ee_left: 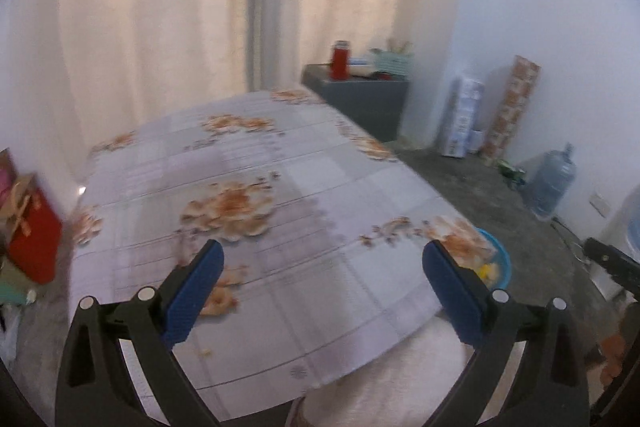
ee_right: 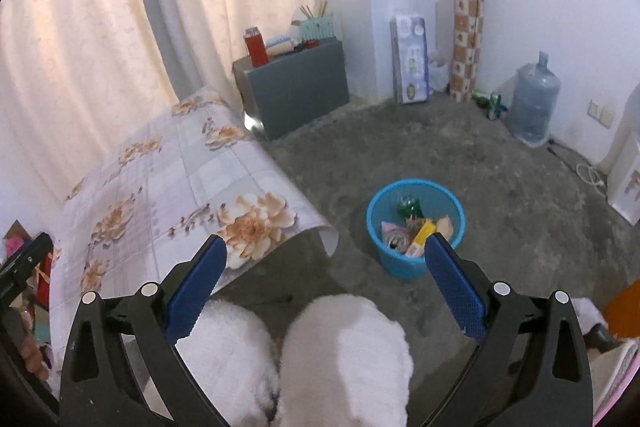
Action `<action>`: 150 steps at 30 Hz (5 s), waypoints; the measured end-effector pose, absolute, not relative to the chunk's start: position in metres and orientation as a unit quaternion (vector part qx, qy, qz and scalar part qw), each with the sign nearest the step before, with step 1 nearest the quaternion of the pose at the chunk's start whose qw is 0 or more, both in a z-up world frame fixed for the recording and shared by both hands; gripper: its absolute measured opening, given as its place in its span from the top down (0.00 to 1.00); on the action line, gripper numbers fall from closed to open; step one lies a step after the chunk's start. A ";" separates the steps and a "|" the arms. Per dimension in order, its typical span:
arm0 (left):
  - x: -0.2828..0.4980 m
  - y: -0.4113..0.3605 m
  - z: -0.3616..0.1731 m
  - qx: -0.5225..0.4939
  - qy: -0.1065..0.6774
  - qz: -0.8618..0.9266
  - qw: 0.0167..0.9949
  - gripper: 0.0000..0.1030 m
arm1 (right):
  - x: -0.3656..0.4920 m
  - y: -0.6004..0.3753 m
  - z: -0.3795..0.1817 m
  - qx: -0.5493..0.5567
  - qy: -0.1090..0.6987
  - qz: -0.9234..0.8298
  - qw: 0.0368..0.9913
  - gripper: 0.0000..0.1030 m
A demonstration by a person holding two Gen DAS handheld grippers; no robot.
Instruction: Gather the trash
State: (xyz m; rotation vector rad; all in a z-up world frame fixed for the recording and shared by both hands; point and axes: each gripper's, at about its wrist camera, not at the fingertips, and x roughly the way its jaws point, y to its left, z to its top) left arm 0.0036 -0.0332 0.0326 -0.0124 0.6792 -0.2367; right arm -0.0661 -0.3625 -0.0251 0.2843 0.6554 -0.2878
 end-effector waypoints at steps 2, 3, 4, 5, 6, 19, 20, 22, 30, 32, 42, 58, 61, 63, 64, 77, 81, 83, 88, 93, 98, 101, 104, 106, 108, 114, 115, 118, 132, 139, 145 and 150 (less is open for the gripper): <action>0.006 -0.031 0.031 -0.005 0.342 -0.097 0.935 0.05 | -0.068 -0.367 -0.027 0.148 0.312 -0.138 0.928 0.08; 0.005 -0.030 0.032 -0.004 0.343 -0.093 0.935 0.05 | -0.068 -0.370 -0.028 0.152 0.310 -0.137 0.929 0.08; 0.006 -0.030 0.032 -0.003 0.346 -0.087 0.934 0.05 | -0.069 -0.374 -0.030 0.154 0.307 -0.137 0.929 0.08; 0.006 -0.030 0.032 -0.003 0.348 -0.083 0.934 0.05 | -0.068 -0.378 -0.031 0.156 0.305 -0.139 0.929 0.08; 0.006 -0.031 0.031 -0.003 0.351 -0.078 0.933 0.05 | -0.067 -0.382 -0.033 0.157 0.304 -0.140 0.929 0.08; 0.013 -0.037 0.021 -0.011 0.370 -0.017 0.929 0.05 | -0.024 -0.395 -0.049 0.151 0.332 -0.105 0.925 0.08; 0.013 -0.036 0.021 -0.017 0.370 -0.016 0.929 0.05 | -0.023 -0.392 -0.050 0.146 0.336 -0.101 0.925 0.08; 0.013 -0.035 0.022 -0.026 0.369 -0.015 0.929 0.05 | -0.023 -0.388 -0.051 0.139 0.344 -0.095 0.924 0.08; 0.003 -0.021 0.023 -0.038 0.363 -0.039 0.930 0.05 | -0.037 -0.358 -0.050 0.125 0.361 -0.089 0.920 0.08; -0.002 -0.009 0.021 -0.041 0.361 -0.046 0.931 0.05 | -0.044 -0.348 -0.044 0.130 0.355 -0.092 0.921 0.08; -0.039 0.067 0.019 -0.038 0.341 -0.028 0.939 0.05 | -0.067 -0.294 -0.041 0.158 0.348 -0.087 0.920 0.08; -0.074 0.118 0.018 -0.101 0.310 -0.012 0.945 0.05 | -0.063 -0.227 -0.007 0.130 0.335 -0.032 0.933 0.08; -0.079 0.118 0.017 -0.114 0.310 -0.005 0.944 0.05 | -0.068 -0.221 -0.005 0.119 0.331 -0.020 0.936 0.08; -0.082 0.115 0.015 -0.119 0.313 -0.005 0.942 0.05 | -0.072 -0.225 -0.004 0.118 0.327 -0.018 0.938 0.08; -0.084 0.112 0.014 -0.119 0.315 -0.005 0.941 0.05 | -0.074 -0.229 -0.004 0.120 0.325 -0.020 0.938 0.08; -0.051 0.053 0.016 -0.059 0.333 -0.008 0.941 0.05 | -0.071 -0.267 -0.021 0.087 0.296 -0.131 0.942 0.08; -0.038 0.027 0.012 -0.037 0.332 -0.027 0.942 0.05 | -0.066 -0.277 -0.031 0.083 0.288 -0.161 0.940 0.08; -0.032 0.017 0.009 -0.028 0.335 -0.022 0.942 0.05 | -0.067 -0.278 -0.036 0.073 0.281 -0.181 0.940 0.08; -0.025 -0.001 0.000 0.004 0.347 0.001 0.938 0.05 | -0.061 -0.273 -0.045 0.027 0.280 -0.220 0.934 0.08; -0.027 -0.012 -0.004 0.028 0.358 0.006 0.933 0.05 | -0.063 -0.266 -0.049 0.014 0.277 -0.207 0.938 0.08; -0.033 -0.012 -0.001 0.002 0.364 0.027 0.931 0.05 | -0.060 -0.256 -0.051 0.009 0.280 -0.180 0.943 0.08; -0.035 -0.016 0.001 0.000 0.362 0.027 0.932 0.05 | -0.061 -0.254 -0.049 0.009 0.278 -0.179 0.944 0.08; -0.036 -0.021 0.000 0.007 0.367 0.024 0.930 0.05 | -0.061 -0.255 -0.048 0.009 0.275 -0.183 0.944 0.08; -0.038 -0.023 0.000 0.007 0.369 0.023 0.929 0.05 | -0.061 -0.257 -0.048 0.010 0.274 -0.186 0.943 0.08; -0.039 -0.026 0.000 0.005 0.372 0.022 0.928 0.05 | -0.061 -0.260 -0.048 0.012 0.275 -0.188 0.943 0.08; -0.040 -0.031 -0.001 0.001 0.380 0.023 0.925 0.05 | -0.063 -0.264 -0.047 0.019 0.276 -0.194 0.941 0.08; -0.041 -0.031 -0.001 0.001 0.380 0.024 0.925 0.05 | -0.064 -0.264 -0.047 0.020 0.275 -0.195 0.941 0.08; -0.042 -0.031 -0.001 -0.002 0.378 0.026 0.925 0.05 | -0.064 -0.265 -0.046 0.020 0.274 -0.195 0.942 0.08; -0.047 -0.027 0.002 -0.008 0.376 0.030 0.926 0.05 | -0.066 -0.266 -0.044 0.021 0.271 -0.197 0.942 0.08; -0.046 -0.026 0.002 -0.008 0.376 0.030 0.926 0.05 | -0.068 -0.263 -0.038 0.023 0.273 -0.203 0.940 0.08; -0.050 -0.024 0.001 -0.009 0.376 0.033 0.926 0.05 | -0.070 -0.262 -0.038 0.022 0.272 -0.206 0.940 0.08; -0.053 -0.023 0.001 -0.011 0.372 0.037 0.928 0.05 | -0.072 -0.260 -0.038 0.023 0.272 -0.207 0.939 0.08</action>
